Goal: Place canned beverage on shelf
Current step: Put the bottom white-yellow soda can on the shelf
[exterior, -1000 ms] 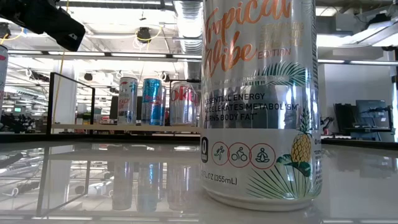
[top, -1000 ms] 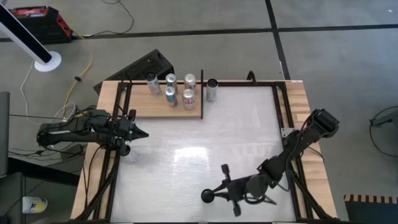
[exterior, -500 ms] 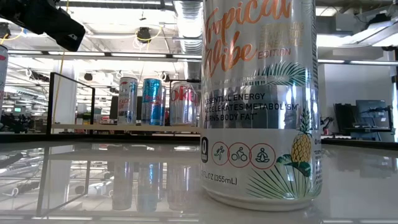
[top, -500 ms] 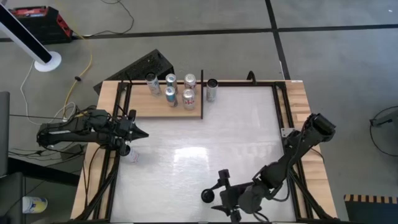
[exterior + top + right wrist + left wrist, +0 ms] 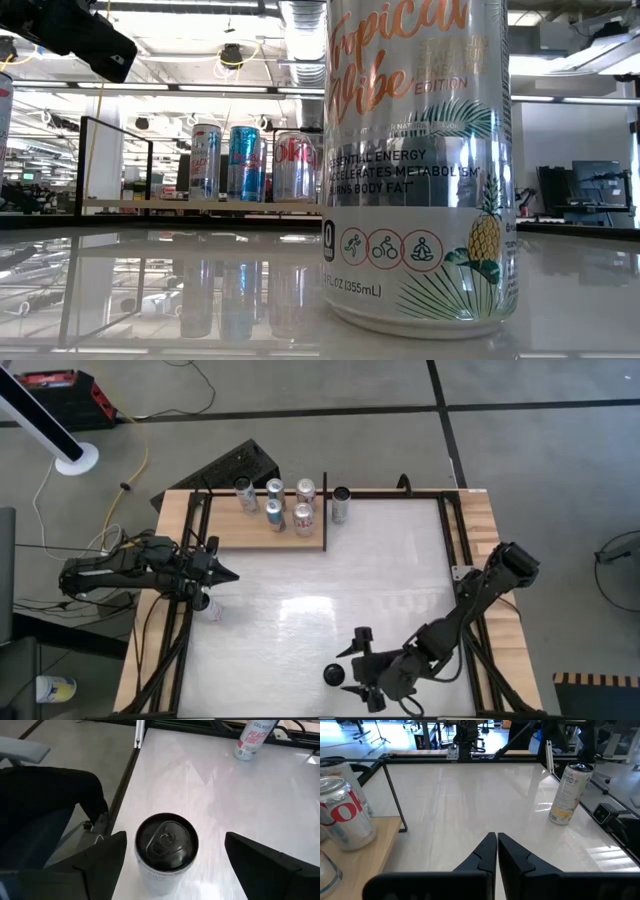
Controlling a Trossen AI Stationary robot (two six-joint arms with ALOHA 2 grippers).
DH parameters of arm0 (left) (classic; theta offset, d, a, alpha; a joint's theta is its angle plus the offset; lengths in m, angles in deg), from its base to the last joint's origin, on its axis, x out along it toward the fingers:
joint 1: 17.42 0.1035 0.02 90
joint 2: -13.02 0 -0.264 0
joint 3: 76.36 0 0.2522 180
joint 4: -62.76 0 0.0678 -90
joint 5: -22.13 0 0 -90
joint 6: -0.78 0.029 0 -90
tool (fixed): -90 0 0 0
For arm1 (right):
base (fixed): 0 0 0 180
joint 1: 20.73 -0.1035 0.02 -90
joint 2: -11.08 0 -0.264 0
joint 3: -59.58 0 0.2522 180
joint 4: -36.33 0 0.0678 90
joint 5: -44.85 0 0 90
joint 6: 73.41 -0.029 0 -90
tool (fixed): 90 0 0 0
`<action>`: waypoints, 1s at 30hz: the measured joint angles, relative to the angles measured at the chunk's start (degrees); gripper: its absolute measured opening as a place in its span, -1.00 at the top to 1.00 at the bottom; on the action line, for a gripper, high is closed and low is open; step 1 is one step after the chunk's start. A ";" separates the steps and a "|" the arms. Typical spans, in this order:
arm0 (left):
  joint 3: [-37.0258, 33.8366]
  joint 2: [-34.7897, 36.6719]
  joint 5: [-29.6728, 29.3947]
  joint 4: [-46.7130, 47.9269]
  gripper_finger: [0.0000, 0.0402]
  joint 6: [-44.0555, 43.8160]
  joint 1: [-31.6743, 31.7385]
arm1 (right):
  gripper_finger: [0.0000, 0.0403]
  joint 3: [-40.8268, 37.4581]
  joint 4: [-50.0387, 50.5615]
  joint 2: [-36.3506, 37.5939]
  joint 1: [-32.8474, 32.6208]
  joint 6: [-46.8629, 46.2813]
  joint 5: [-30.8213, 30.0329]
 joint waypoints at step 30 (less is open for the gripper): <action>0.00 -0.02 0.02 0.04 1.00 0.04 0.00 | -0.73 0.09 -4.89 -6.92 0.43 -3.16 -1.72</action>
